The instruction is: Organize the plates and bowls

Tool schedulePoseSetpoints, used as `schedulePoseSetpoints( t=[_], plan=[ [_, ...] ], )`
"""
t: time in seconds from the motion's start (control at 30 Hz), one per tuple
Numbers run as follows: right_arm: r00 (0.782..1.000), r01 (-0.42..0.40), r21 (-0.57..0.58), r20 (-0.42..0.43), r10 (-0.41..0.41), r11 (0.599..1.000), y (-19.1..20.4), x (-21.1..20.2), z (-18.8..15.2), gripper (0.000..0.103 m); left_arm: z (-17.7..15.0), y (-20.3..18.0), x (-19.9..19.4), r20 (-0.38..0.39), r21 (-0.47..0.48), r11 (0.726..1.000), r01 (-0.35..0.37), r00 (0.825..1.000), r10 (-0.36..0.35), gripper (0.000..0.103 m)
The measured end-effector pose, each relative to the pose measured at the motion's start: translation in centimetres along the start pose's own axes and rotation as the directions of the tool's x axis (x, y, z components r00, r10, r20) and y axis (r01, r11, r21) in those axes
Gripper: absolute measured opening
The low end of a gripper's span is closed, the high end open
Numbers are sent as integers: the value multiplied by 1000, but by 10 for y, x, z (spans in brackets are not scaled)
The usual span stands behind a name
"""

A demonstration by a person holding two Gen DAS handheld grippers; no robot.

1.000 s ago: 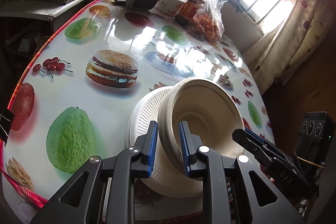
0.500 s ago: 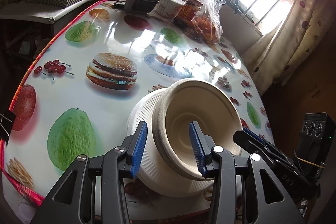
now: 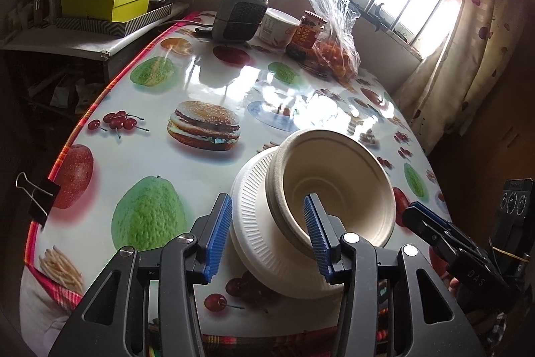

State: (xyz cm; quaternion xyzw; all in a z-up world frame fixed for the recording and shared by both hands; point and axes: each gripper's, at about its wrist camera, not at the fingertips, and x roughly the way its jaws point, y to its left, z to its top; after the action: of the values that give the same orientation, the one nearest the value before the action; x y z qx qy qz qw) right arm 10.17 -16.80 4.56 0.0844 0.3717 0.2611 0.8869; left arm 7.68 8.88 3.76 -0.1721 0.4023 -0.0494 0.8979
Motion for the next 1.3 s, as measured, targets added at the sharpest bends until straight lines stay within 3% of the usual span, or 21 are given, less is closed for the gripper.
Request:
schedulePoseSetpoints(
  t=[0.37, 0.7, 0.93, 1.3],
  plan=[
    [996, 84, -74, 40, -81, 994, 1, -17, -34, 53, -34, 2, -15, 84, 122, 982, -147, 987, 138, 46],
    [992, 122, -105, 22, -121, 987, 1, -18, -62, 56, -65, 3, -4, 53, 167, 971, -169, 985, 162, 46],
    [993, 116, -123, 45, -112, 986, 12, -26, -63, 56, -68, -8, -16, 90, 187, 967, -175, 983, 160, 46],
    [992, 127, -132, 40, -122, 983, 25, -29, -69, 63, -79, -22, -26, 114, 190, 952, -240, 968, 222, 46]
  ],
)
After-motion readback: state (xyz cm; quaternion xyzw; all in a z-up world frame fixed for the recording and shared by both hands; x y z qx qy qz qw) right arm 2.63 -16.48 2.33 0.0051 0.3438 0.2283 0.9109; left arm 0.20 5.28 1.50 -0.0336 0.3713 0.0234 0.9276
